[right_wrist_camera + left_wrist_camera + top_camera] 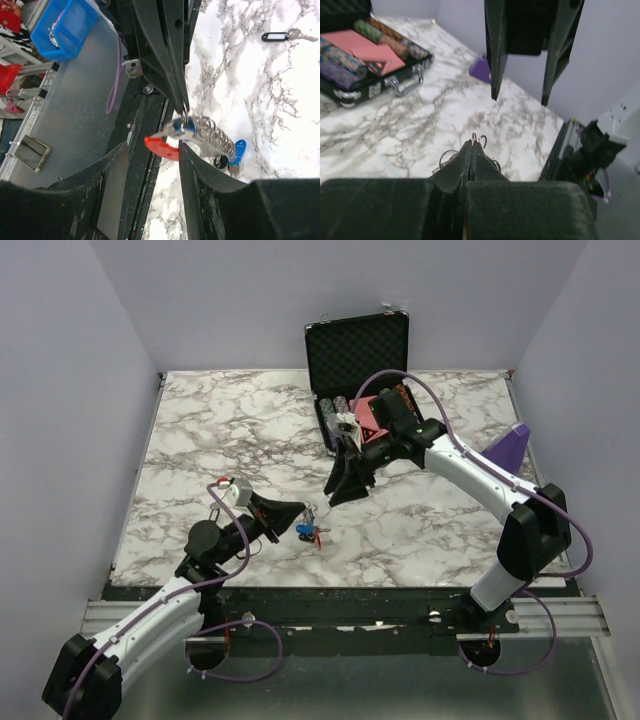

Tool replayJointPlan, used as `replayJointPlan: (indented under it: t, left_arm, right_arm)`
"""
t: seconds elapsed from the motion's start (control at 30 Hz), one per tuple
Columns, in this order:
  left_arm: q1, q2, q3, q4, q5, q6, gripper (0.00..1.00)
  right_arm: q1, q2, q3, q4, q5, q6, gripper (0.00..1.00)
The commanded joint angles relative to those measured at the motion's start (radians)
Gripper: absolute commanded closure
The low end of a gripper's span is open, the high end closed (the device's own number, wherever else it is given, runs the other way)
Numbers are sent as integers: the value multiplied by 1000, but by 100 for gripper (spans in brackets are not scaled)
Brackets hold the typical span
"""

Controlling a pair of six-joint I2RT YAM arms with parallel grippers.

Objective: Put the keys on the keyring

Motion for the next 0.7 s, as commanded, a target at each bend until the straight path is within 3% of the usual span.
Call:
replayJointPlan:
  t: [0.0,0.33,0.5,0.67]
  left_arm:
    - [-7,-25,-78,398,-250,-133,100]
    - [-89,170,-124,757,-401,-170,100]
    - [-139,300,-123,937,-476,-173,100]
    - [-202,323,-86,946,-586,-115,100]
  right_arm:
    - [-7,-26,16,11,8,-25,47]
    - [-7,-29,1,134,37,81,44]
    - [-8,-3,94,148,57,126,43]
    - [-7,20,144,129,103,129,42]
